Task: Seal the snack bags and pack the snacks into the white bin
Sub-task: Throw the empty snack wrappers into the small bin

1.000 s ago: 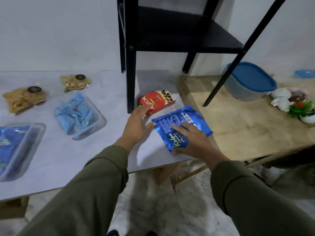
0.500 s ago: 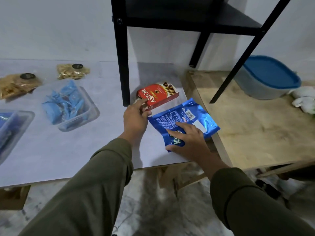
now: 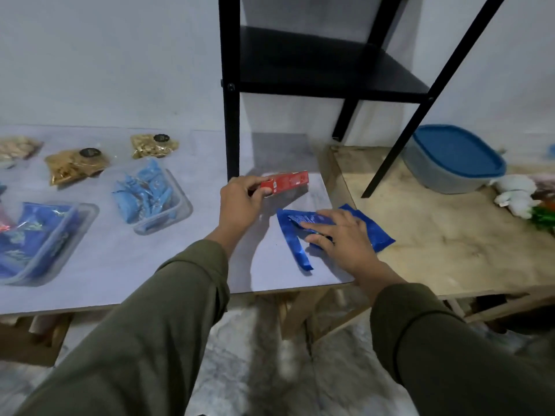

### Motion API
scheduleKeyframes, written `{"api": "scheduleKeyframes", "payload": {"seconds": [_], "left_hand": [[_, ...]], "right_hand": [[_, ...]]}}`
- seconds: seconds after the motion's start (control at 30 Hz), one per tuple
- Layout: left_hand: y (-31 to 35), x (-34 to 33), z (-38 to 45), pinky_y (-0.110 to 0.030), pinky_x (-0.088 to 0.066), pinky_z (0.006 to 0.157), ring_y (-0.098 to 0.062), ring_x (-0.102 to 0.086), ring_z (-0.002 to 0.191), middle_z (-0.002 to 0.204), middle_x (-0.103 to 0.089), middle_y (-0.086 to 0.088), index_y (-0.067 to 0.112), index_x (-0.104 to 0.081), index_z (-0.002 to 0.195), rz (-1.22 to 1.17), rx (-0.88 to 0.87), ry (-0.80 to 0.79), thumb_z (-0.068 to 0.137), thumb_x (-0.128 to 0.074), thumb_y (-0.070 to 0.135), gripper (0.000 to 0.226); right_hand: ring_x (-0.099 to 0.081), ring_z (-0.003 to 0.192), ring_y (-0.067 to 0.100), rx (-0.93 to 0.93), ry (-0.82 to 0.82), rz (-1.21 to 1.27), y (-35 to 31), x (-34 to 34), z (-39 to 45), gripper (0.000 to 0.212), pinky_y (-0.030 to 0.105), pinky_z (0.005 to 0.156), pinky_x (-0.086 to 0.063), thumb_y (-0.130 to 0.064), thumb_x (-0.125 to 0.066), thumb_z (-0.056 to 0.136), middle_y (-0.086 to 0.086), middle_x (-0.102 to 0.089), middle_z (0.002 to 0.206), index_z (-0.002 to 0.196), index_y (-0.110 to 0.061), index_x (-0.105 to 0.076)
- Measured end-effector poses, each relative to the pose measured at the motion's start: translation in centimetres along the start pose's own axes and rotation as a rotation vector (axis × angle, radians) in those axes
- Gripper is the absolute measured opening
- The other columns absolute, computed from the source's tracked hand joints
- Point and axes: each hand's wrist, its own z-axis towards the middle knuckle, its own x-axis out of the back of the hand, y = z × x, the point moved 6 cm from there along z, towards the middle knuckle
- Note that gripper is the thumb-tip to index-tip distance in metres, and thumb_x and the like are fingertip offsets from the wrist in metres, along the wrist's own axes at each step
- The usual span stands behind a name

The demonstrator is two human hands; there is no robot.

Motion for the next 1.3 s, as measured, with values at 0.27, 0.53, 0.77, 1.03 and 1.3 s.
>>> {"api": "scheduleKeyframes", "payload": {"seconds": [0.27,0.53,0.77,1.03,1.3], "left_hand": [[6.8,10.0,-2.3,-0.015,-0.038,0.073,-0.009,-0.057,0.077,0.083,-0.069,0.002,0.016,-0.074,0.092,0.021,-0.03,0.042,0.086,-0.064,0.017,0.012],[8.1,27.0,-5.1,-0.025,-0.036,0.085,-0.022,-0.052,0.103,0.101,-0.063,-0.007,0.013,-0.074,0.087,0.145,-0.039,0.268,0.084,-0.066,0.021,0.012],[2.7,45.2,-12.5,-0.018,-0.034,0.082,-0.019,-0.055,0.1,0.097,-0.06,-0.002,0.013,-0.073,0.081,0.176,0.074,0.507,0.083,-0.069,0.02,0.008],[-4.4,63.5,-25.4,-0.02,-0.038,0.084,-0.018,-0.059,0.099,0.103,-0.067,-0.003,0.012,-0.072,0.09,0.261,0.285,0.791,0.086,-0.066,0.019,0.011],[-11.1,75.1,-38.8,-0.011,-0.032,0.071,-0.009,-0.055,0.083,0.087,-0.066,0.004,0.013,-0.072,0.09,0.32,0.52,1.068,0.088,-0.062,0.019,0.011]], "right_hand": [[-0.026,0.132,0.015,0.128,0.087,0.047,-7.6,9.3,-1.6,0.033,0.037,0.104,-0.019,-0.048,-0.05,0.09,-0.01,-0.04,0.143,0.121,-0.04,-0.061],[-0.029,0.132,0.016,0.313,0.134,0.092,-22.7,14.8,-2.2,0.033,0.035,0.103,-0.023,-0.048,-0.049,0.091,-0.008,-0.041,0.144,0.119,-0.036,-0.063],[-0.027,0.134,0.016,0.533,0.11,0.153,-39.7,14.0,-4.1,0.032,0.036,0.105,-0.022,-0.045,-0.049,0.093,-0.007,-0.042,0.143,0.118,-0.034,-0.065],[-0.025,0.135,0.022,0.884,0.018,0.073,-60.8,8.9,-7.5,0.034,0.042,0.106,-0.025,-0.029,-0.044,0.097,-0.003,-0.037,0.147,0.127,-0.038,-0.057],[-0.028,0.133,0.019,1.212,-0.146,0.119,-79.7,0.9,-12.4,0.029,0.04,0.106,-0.027,-0.038,-0.047,0.095,-0.005,-0.04,0.144,0.122,-0.041,-0.059]]}}
